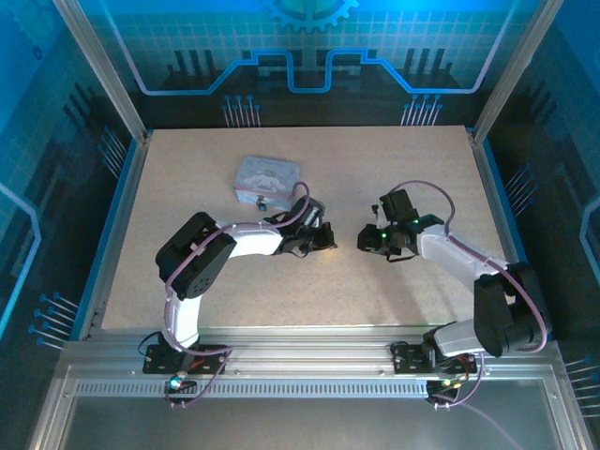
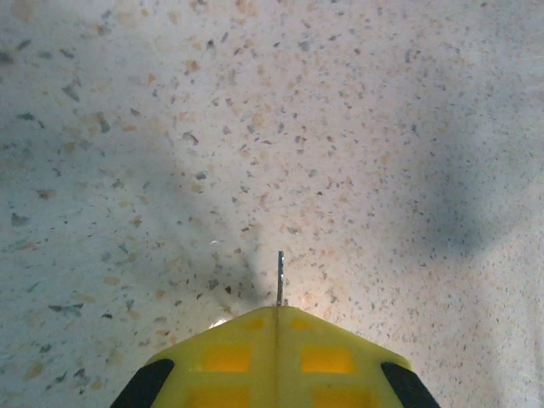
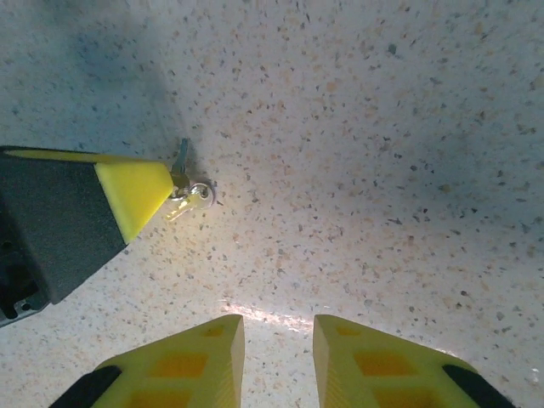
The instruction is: Unlock a padlock with a key
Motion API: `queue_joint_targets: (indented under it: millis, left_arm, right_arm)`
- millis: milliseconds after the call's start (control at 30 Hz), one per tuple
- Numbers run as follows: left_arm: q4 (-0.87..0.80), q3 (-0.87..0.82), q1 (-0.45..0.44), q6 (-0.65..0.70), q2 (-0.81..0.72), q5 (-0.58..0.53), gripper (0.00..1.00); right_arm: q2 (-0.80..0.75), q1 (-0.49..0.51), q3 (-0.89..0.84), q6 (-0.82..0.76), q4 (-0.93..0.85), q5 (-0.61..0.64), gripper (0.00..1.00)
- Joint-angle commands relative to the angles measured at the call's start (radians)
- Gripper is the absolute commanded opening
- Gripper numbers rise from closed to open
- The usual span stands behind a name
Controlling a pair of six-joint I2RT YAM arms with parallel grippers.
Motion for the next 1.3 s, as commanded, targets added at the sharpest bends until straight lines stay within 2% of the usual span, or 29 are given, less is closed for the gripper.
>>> queue_joint_targets:
  millis: [0, 133, 333, 500, 567, 667, 833, 933, 1067, 1267]
  left_arm:
    - [0.035, -0.021, -0.007, 0.088, -0.069, -0.019, 0.00]
    - [0.084, -0.049, -0.007, 0.149, -0.111, -0.008, 0.00]
    - [0.149, -0.114, 0.001, 0.318, -0.243, 0.014, 0.00]
    - [0.112, -0.168, 0.041, 0.463, -0.421, 0.070, 0.00]
    - [0.073, -0.191, 0.076, 0.505, -0.501, 0.100, 0.00]
    - [0.011, -0.214, 0.136, 0.543, -0.607, 0.189, 0.00]
    - [-0.048, -0.253, 0.208, 0.579, -0.762, 0.428, 0.00]
    - [-0.075, -0.268, 0.221, 0.586, -0.843, 0.512, 0.00]
    - [-0.030, -0.296, 0.230, 0.544, -0.915, 0.610, 0.00]
    - [0.026, -0.302, 0.230, 0.464, -0.941, 0.707, 0.00]
  right_arm:
    - [-0.059, -0.025, -0.015, 0.007, 0.021, -0.040, 0.27]
    - [-0.119, -0.038, -0.032, -0.005, 0.038, -0.083, 0.27]
    - [-0.246, -0.047, -0.041, -0.024, 0.084, -0.195, 0.29]
    - [-0.308, -0.040, 0.028, -0.055, 0.071, -0.352, 0.38]
    - [-0.318, -0.014, 0.087, -0.083, 0.034, -0.373, 0.44]
    - [-0.328, 0.028, 0.153, -0.102, 0.010, -0.390, 0.51]
    - [-0.322, 0.099, 0.222, -0.076, 0.056, -0.459, 0.57]
    - [-0.310, 0.149, 0.256, -0.066, 0.094, -0.496, 0.57]
    - [-0.273, 0.211, 0.308, -0.092, 0.096, -0.513, 0.53]
    - [-0.222, 0.227, 0.328, -0.086, 0.135, -0.548, 0.43]
